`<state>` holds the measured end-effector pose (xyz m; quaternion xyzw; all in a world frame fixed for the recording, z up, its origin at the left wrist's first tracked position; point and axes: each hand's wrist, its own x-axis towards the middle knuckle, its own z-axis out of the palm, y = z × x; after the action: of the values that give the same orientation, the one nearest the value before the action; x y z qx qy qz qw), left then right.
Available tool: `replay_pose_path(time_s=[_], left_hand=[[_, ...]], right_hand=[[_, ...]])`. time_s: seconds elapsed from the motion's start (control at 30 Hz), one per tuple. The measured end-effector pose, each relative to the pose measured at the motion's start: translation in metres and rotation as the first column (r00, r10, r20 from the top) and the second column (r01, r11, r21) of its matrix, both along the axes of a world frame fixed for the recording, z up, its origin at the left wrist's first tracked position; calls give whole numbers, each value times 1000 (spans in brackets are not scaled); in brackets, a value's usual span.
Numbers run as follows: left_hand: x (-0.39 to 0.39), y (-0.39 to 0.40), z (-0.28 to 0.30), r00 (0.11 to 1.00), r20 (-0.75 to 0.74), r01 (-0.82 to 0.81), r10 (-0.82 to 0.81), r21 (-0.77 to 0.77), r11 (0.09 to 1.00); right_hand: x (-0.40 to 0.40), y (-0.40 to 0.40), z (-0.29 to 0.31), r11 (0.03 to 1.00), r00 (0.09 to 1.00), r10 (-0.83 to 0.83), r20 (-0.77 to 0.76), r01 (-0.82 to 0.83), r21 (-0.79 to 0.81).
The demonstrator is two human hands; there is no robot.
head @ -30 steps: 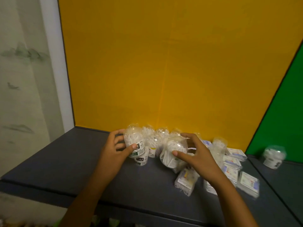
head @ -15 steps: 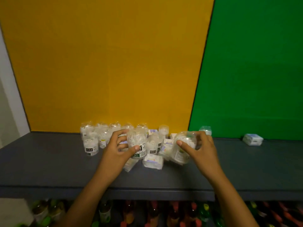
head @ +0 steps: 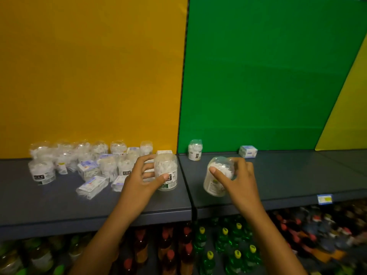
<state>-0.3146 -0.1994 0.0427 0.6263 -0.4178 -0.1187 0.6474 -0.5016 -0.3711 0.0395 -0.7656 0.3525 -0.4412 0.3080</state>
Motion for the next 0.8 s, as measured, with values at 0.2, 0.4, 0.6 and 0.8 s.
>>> replay_pose_path(time_s=[0.2, 0.4, 0.6, 0.8], left_hand=[[-1, -58, -4, 1000, 0, 21, -21, -1, 1000], [19, -132, -15, 1000, -15, 13, -13, -25, 1000], [46, -209, -20, 999, -30, -23, 21, -58, 998], [73, -255, -37, 997, -17, -80, 79, -62, 995]], right_hand=[[-9, -51, -4, 999, 999, -38, -4, 38, -11], [15, -122, -12, 999, 998, -20, -56, 18, -37], [50, -192, -13, 997, 995, -24, -98, 17, -76], [93, -241, -36, 997, 995, 22, -96, -29, -74]])
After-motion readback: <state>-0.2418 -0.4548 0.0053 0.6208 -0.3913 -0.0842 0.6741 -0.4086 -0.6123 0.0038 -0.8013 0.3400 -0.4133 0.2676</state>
